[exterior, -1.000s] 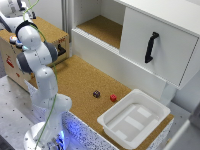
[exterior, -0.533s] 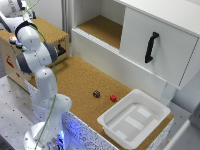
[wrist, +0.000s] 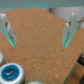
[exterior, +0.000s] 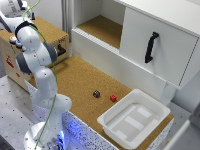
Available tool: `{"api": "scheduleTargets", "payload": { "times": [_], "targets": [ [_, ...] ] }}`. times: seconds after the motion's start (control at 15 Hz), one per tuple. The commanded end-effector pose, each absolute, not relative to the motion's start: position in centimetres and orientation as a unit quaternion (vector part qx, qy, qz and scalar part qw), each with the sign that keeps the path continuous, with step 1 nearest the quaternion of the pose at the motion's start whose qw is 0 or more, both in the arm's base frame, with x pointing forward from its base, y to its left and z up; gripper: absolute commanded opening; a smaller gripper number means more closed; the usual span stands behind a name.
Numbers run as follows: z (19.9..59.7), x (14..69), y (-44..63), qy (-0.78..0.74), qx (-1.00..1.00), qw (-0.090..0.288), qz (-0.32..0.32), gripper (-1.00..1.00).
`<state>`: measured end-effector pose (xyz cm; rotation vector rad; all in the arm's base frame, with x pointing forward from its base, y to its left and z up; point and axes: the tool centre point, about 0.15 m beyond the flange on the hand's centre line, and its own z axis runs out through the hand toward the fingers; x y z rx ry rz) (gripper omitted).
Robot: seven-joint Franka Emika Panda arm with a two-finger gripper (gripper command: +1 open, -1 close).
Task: Turn off the blue light
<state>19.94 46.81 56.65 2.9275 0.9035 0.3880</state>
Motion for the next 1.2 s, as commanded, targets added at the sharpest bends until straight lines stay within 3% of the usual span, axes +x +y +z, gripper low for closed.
{"api": "scheduleTargets", "payload": {
  "times": [0.0,0.2,0.6,1.13],
  "targets": [
    [53.1,22.3,39.2,0.139,0.985,0.011,0.098,1.00],
    [51.3,23.5,34.0,0.070,0.994,0.019,0.081,1.00],
    [51.9,25.6,22.7,-0.020,0.994,-0.031,0.107,1.00],
    [51.6,27.3,8.8,-0.034,0.992,-0.030,0.119,1.00]
  ]
}}
